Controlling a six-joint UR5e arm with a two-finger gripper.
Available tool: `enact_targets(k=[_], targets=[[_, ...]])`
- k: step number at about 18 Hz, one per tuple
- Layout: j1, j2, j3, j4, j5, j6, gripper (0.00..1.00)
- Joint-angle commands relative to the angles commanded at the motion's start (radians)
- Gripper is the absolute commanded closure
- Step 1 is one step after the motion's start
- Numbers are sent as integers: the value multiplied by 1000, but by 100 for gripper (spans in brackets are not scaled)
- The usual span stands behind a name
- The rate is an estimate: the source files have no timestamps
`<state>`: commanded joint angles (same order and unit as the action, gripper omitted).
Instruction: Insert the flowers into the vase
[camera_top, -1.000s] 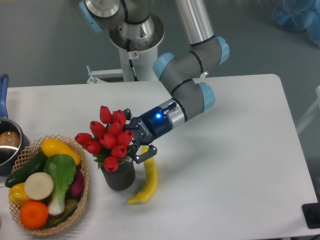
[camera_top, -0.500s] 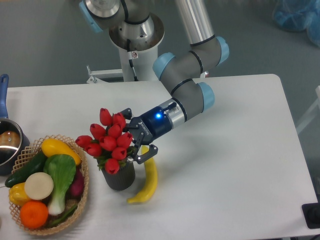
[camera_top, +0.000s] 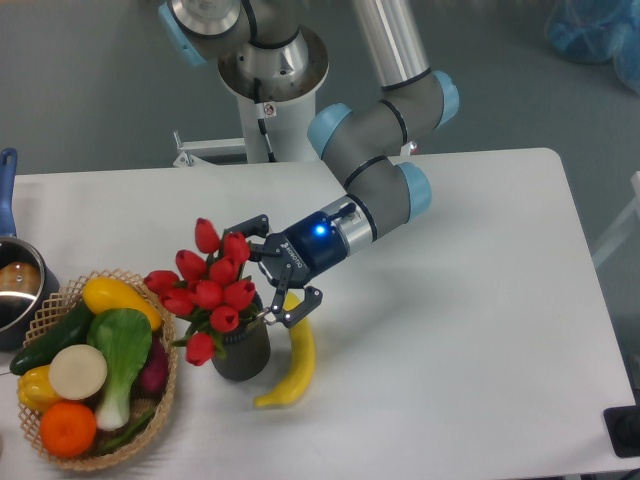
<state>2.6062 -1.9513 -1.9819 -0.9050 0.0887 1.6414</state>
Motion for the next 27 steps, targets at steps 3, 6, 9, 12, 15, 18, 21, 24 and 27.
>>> enact_targets(k=[3, 6, 9, 12, 15, 18, 21, 24, 27], targets=[[20, 11, -8, -3, 19, -2, 0], [41, 57, -14, -3, 84, -8, 0], [86, 127, -20, -2, 190, -5, 0], [129, 201, -6, -3, 227, -11, 0], [158, 280, 23, -5, 243, -122, 0], [187, 371, 43, -5, 398, -189, 0], [187, 419, 63, -8, 508, -210, 0], [186, 431, 123, -11, 673, -241, 0], [180, 442, 149, -11, 854, -216, 0]])
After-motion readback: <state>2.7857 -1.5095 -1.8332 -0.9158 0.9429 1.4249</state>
